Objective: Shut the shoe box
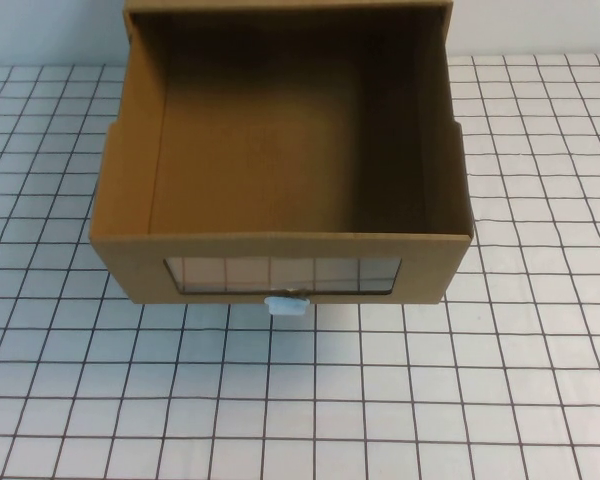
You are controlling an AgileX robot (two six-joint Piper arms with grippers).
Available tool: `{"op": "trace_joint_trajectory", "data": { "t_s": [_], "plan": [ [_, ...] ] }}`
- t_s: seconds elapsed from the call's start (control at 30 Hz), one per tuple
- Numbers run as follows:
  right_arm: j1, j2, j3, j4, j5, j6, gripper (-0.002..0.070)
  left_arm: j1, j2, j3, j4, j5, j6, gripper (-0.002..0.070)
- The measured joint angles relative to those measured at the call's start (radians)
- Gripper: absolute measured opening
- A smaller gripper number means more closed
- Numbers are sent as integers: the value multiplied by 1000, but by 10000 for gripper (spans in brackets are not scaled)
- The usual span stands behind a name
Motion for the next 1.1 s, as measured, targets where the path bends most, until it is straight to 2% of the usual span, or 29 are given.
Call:
{"op": "trace_joint_trajectory", "data": {
  "t_s": [0.17, 0.33, 0.53, 0.77, 0.97, 1.03, 1.1],
  "plan": [
    [0, 41, 0, 9, 10, 0, -14, 0, 7, 0, -4, 196, 17, -5],
    [11, 67, 0, 9, 122, -21, -13, 0, 28, 0, -4, 325, 73, -5],
    [132, 75, 0, 9, 310, -216, -14, 0, 75, -56, -4, 409, 90, -5],
    [174, 75, 0, -18, 412, -291, -14, 0, 274, -305, -4, 646, 152, -6],
    [174, 75, 0, -16, 605, -308, -14, 0, 483, -616, -55, 881, 279, -5],
    [174, 73, 0, 35, 663, -357, -13, 0, 551, -725, -97, 950, 352, -5],
    [174, 66, 0, 169, 716, -451, -14, 0, 611, -820, -123, 1007, 394, -5]
  ]
}}
